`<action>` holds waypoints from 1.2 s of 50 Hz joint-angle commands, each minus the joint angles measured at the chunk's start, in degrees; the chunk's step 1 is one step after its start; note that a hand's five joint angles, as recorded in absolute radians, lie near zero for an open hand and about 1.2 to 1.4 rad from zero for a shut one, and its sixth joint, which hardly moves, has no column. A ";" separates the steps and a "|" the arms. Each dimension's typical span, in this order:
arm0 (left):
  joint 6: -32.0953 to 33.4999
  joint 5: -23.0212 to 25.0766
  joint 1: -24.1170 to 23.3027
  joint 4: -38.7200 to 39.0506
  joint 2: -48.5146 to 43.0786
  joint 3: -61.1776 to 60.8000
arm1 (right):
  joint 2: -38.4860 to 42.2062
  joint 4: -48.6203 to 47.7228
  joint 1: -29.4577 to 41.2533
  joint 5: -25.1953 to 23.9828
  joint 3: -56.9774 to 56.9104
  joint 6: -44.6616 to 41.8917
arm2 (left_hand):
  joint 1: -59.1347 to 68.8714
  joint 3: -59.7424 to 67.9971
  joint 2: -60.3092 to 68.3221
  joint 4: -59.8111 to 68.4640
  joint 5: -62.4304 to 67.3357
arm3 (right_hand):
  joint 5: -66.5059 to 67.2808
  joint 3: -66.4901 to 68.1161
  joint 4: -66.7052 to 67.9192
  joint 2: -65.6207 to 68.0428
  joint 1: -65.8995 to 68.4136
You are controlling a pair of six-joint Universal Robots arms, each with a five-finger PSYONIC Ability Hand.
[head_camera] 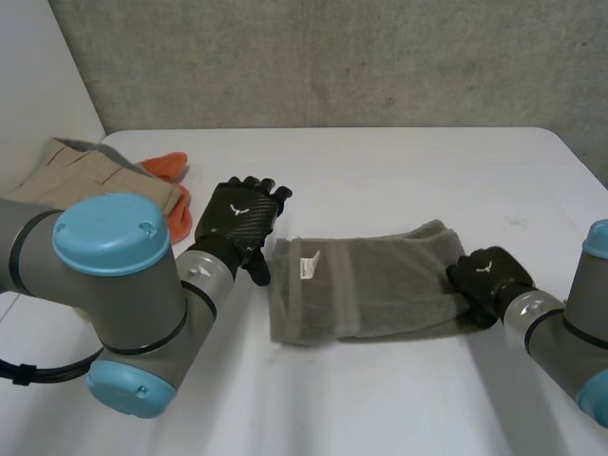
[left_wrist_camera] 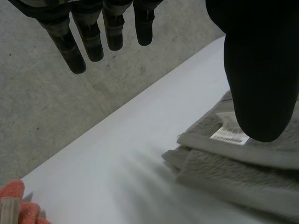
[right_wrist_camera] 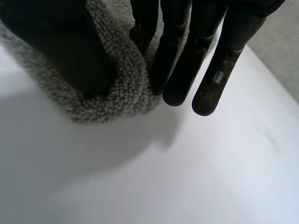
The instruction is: Fold the laundry.
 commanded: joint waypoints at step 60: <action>-4.40 -6.41 -4.78 -15.03 -14.72 12.59 | 5.29 10.79 19.90 0.62 -20.10 29.49 | 0.81 -0.34 0.10 0.23 -0.94 | -55.62 -57.76 -58.16 -57.05 -42.68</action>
